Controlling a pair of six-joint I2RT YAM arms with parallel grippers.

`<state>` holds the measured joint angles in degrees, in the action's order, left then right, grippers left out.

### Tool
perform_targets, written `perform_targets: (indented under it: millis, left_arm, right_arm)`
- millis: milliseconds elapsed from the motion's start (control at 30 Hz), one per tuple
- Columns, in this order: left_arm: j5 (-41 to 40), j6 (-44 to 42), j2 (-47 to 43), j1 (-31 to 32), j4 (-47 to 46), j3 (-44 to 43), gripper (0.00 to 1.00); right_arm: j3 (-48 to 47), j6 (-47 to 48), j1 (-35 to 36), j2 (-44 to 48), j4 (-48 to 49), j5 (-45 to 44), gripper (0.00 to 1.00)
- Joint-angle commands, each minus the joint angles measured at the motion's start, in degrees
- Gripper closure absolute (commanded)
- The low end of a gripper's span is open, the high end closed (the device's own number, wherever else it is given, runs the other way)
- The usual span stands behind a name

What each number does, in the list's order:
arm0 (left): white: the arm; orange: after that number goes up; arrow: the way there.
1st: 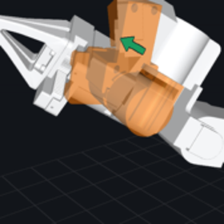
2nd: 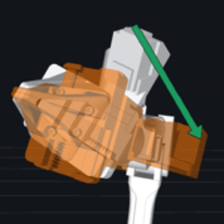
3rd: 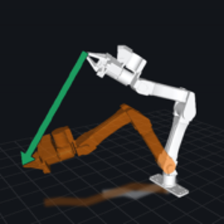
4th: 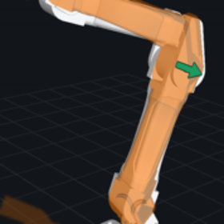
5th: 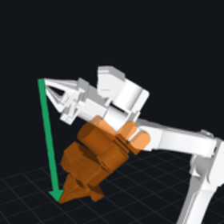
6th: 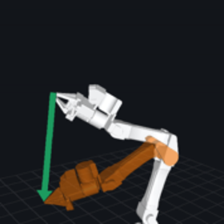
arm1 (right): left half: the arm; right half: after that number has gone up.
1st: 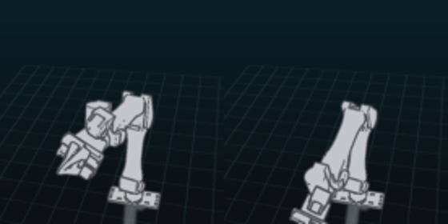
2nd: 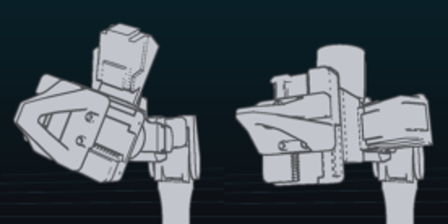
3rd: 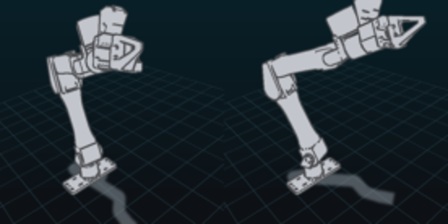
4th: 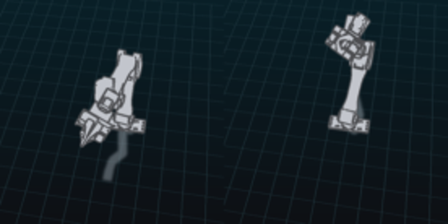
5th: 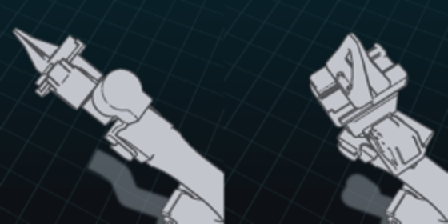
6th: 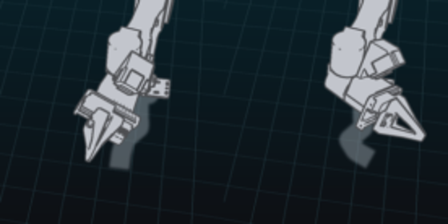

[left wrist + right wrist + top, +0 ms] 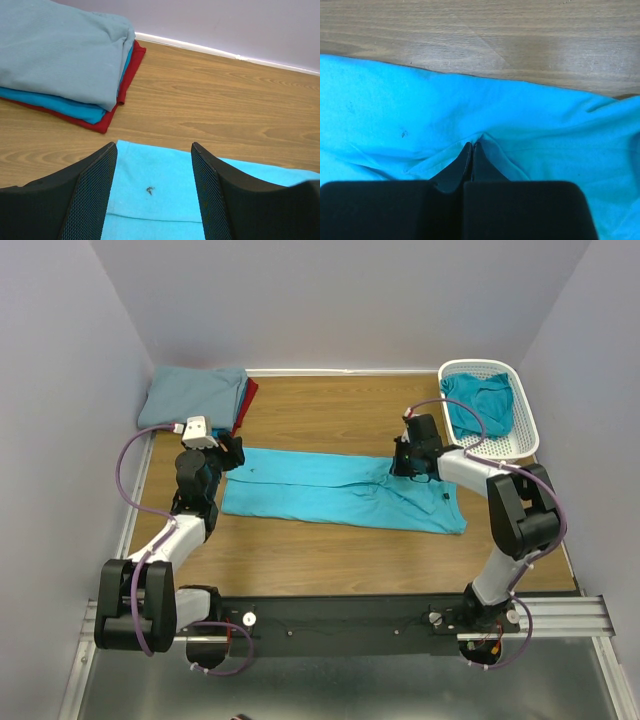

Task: Fold and stack the t-shirts
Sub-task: Fold the tshirt

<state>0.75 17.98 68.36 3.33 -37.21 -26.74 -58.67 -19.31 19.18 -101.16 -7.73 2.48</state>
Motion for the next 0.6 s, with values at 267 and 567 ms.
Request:
perform_targets:
  millis: [267,567]
  left_arm:
    - [1.0,-0.8,0.5,-0.5,-0.9,-1.1,0.31]
    - [1.3,-0.8,0.5,-0.6,-0.4,-1.2,0.31]
  right_arm:
    - [6.5,-1.8,2.9,8.3,0.1,0.9,1.0]
    - [8.4,-4.0,6.8,9.1,-0.6,-1.2,1.0]
